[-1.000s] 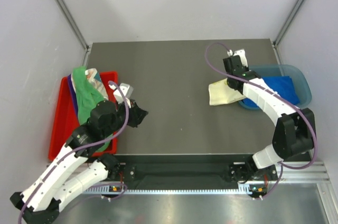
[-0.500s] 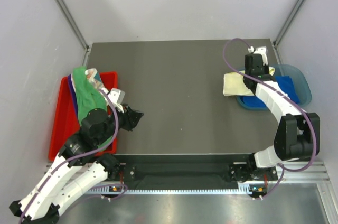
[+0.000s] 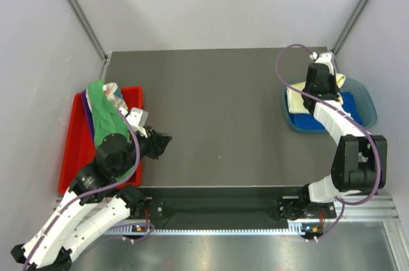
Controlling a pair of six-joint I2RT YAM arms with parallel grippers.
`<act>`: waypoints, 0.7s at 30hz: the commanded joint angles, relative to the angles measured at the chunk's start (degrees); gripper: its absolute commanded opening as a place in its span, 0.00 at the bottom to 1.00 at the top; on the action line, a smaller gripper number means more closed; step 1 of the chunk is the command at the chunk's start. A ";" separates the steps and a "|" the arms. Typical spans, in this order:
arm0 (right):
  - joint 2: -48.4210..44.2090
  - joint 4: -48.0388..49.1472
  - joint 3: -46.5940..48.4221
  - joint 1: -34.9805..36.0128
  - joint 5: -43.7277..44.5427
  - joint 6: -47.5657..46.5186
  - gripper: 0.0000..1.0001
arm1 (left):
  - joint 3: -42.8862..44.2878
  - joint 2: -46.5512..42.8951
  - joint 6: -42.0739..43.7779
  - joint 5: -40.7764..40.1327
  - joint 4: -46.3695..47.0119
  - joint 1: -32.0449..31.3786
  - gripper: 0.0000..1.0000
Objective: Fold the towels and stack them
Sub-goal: Neatly place the folded towel into the bin
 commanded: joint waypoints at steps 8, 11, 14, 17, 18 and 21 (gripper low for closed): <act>12.91 0.68 6.19 -6.07 -1.48 0.43 0.20 | -0.48 -0.31 0.82 -0.63 0.75 -0.57 0.28; 16.09 -2.32 9.36 -6.16 -0.42 3.51 0.59 | -0.57 -0.23 0.73 -0.80 0.75 -0.75 0.28; 17.42 -3.46 10.59 -6.59 1.77 5.61 0.76 | -0.48 -0.23 0.73 -0.71 0.84 -0.84 0.29; 16.90 -4.43 10.86 -7.74 2.74 8.52 0.84 | -0.48 -0.31 0.82 -0.80 0.84 -0.93 0.29; 16.46 -4.78 10.86 -7.91 3.70 9.39 0.84 | -0.57 -0.14 0.82 -0.80 0.76 -0.93 0.29; 14.17 -5.39 10.68 -8.27 2.75 12.21 0.87 | -0.57 -0.05 0.82 -0.63 0.76 -0.93 0.29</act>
